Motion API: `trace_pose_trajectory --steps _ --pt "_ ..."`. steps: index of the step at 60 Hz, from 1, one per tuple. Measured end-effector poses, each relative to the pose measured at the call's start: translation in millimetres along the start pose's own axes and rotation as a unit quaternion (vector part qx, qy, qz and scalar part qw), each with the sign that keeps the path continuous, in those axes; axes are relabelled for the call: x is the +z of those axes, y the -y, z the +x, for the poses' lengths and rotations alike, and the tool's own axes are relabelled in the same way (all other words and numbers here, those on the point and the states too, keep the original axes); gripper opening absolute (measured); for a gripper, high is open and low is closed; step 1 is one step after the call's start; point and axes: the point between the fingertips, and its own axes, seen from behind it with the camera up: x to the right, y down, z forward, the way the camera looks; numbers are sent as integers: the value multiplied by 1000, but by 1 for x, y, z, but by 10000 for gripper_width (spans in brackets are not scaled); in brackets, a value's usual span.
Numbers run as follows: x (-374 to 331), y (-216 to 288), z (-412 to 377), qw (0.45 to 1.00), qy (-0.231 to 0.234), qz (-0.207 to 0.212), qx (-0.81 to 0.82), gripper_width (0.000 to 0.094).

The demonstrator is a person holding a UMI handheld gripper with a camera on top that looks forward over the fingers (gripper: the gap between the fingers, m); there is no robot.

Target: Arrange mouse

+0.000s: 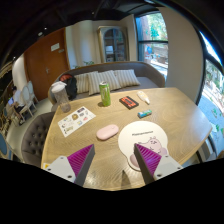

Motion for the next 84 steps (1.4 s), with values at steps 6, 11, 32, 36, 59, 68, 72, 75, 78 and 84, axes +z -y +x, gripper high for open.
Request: trace_pose_trajectory --steps 6,11,32,36,59,68,72,75,78,84 --pt "45 -14 -19 999 28 -9 -19 830" --pt "82 -26 -33 998 54 -21 -33 832" --pt "182 -29 -52 992 101 -29 -70 819" --pt "195 -18 -54 992 103 -25 -71 814" --pt "242 16 -63 991 84 -1 -105 549" --pt "242 13 -62 992 85 -26 -94 426" --pt "239 12 -64 990 96 -34 -103 395" --pt "233 11 -67 989 111 -45 -89 394" --pt "218 21 -70 988 127 -42 -78 395" --pt "174 73 -57 987 134 19 -88 397"
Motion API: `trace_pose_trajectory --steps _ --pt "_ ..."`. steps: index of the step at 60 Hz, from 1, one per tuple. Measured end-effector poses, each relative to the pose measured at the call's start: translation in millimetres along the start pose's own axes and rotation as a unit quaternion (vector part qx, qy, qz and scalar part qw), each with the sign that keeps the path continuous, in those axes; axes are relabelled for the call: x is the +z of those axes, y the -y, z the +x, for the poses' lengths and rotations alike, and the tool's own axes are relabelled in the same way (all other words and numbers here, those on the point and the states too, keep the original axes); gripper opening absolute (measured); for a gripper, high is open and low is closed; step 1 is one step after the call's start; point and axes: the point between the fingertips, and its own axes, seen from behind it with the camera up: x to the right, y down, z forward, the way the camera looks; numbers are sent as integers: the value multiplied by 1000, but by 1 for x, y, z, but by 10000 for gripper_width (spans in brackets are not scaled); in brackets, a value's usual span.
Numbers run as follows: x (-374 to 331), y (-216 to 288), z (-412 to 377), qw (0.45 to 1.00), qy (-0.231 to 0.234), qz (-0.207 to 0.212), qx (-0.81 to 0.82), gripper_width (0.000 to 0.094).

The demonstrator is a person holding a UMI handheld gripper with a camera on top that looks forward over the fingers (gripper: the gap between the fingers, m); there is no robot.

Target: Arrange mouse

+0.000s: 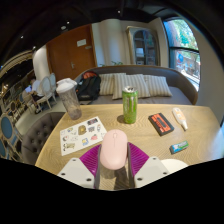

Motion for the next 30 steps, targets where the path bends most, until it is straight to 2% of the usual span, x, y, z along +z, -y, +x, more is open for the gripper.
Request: trace_pose_trajectory --steps 6,11,18,30 --pt "-51 33 37 999 -14 47 9 395" --pt "-81 29 80 997 -38 62 11 394" --pt "-97 -29 136 997 -80 20 2 392" --pt "-86 -108 153 997 -70 -22 7 397"
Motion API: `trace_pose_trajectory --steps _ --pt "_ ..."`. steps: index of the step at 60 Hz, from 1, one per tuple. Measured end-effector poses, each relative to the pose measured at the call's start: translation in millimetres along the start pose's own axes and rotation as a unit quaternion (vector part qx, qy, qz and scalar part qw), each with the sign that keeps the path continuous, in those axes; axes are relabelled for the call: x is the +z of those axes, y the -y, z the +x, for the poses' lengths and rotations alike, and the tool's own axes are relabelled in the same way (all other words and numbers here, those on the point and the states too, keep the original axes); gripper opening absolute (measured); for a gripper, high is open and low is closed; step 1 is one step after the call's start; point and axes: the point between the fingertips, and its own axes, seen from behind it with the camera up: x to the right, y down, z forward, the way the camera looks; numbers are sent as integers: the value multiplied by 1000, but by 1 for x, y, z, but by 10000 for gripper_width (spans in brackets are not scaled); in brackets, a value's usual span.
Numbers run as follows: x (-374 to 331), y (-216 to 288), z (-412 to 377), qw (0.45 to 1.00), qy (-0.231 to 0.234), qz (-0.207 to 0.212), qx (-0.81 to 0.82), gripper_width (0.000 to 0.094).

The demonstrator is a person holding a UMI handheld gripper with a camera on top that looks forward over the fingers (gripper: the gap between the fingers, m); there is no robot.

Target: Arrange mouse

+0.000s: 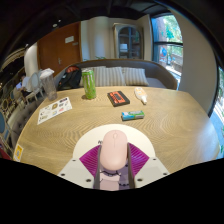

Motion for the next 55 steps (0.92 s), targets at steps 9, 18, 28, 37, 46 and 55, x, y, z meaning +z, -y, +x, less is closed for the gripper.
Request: trace_pose_trajectory --steps 9,18,28,37,46,55 --pt "9 -34 -1 1000 8 -8 7 406" --pt "11 -33 0 1000 4 -15 0 476" --pt "2 -39 -2 998 -12 -63 -3 681" --pt "-30 -25 -14 997 -36 -64 -4 842" --pt "-84 -13 -41 996 -71 -59 -2 841" --pt "-146 -6 -98 995 -82 -52 21 851"
